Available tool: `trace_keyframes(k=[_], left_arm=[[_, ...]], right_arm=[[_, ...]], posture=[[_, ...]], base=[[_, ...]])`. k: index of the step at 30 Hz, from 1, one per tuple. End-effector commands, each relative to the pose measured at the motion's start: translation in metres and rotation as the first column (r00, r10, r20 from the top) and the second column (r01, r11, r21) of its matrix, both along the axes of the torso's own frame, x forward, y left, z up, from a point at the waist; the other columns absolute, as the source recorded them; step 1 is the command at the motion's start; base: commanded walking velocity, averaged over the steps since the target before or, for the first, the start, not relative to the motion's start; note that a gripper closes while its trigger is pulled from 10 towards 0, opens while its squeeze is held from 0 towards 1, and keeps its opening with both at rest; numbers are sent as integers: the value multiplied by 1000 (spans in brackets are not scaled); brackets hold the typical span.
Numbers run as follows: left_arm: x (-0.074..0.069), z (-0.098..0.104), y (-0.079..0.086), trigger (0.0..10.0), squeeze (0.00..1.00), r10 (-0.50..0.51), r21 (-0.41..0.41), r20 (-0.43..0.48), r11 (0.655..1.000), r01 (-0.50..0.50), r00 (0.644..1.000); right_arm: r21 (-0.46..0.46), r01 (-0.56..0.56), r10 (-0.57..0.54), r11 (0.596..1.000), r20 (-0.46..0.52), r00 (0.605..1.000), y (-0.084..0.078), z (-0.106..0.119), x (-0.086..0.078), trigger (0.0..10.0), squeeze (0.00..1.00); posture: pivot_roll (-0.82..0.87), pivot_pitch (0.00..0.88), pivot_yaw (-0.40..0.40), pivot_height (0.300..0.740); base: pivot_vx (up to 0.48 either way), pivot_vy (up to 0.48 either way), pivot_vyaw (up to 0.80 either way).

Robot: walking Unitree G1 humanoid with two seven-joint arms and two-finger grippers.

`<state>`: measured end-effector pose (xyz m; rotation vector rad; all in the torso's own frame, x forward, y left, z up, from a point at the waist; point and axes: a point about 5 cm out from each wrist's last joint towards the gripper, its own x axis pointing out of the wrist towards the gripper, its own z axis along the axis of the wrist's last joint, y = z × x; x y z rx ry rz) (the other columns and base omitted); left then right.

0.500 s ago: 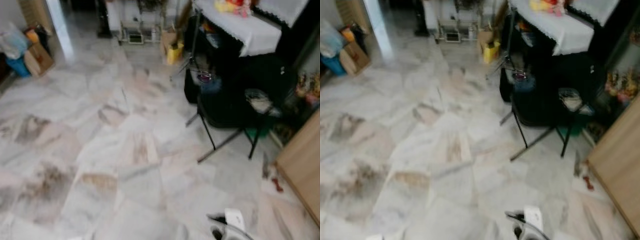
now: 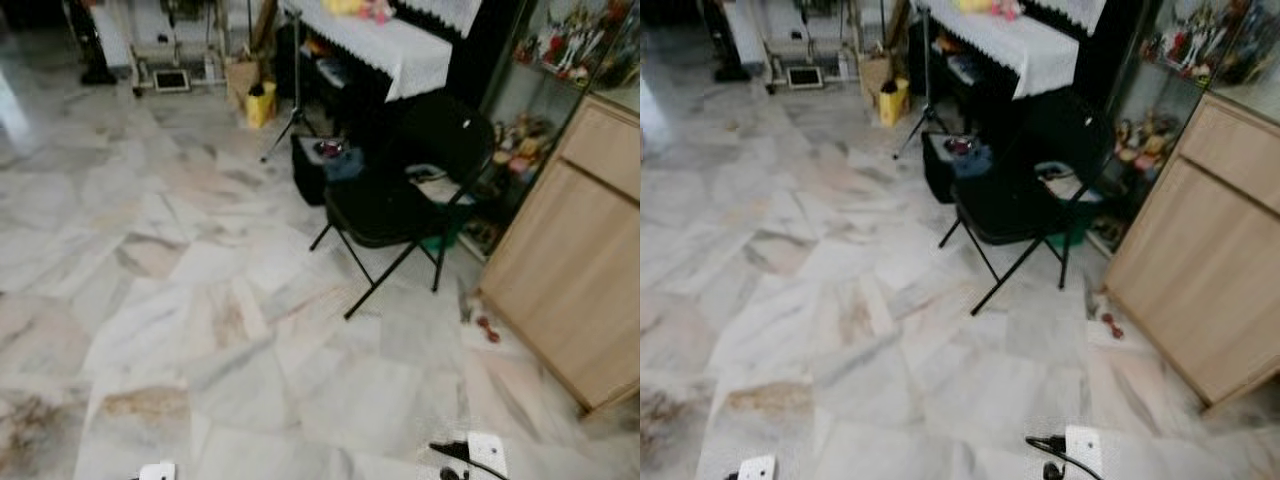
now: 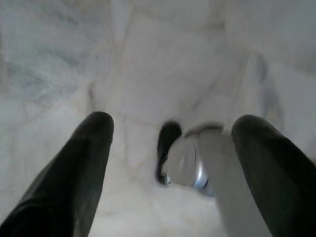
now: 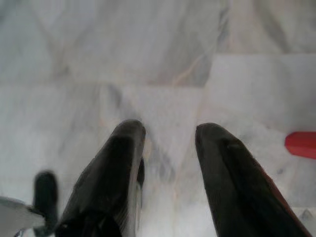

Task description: Hang keys on a hook

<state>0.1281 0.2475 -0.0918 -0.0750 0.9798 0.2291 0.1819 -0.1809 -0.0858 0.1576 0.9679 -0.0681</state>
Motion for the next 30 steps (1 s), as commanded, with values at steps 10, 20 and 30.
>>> trace_keyframes(k=[10, 20, 30], left_arm=[[-8, -5, -7, 10000, 0, -14, -15, -34, 1000, 13, 999], [-8, -4, -5, 10000, 0, -43, -7, -43, 999, 43, 998], [-7, -3, -2, 10000, 0, -48, 6, -41, 999, 48, 998]], right_arm=[[-13, -17, 17, 1000, -17, 1000, -5, -1, -4, 10000, 0], [-124, 13, -12, 992, 13, 1000, -10, 0, -3, 10000, 0], [-328, 214, -99, 920, 333, 938, -68, 43, 37, 10000, 0]], posture=[[202, 0, -63, 740], [181, 0, -40, 740], [170, 0, -23, 740]], base=[[0, 0, -774], [0, 0, 0], [0, 0, 0]])
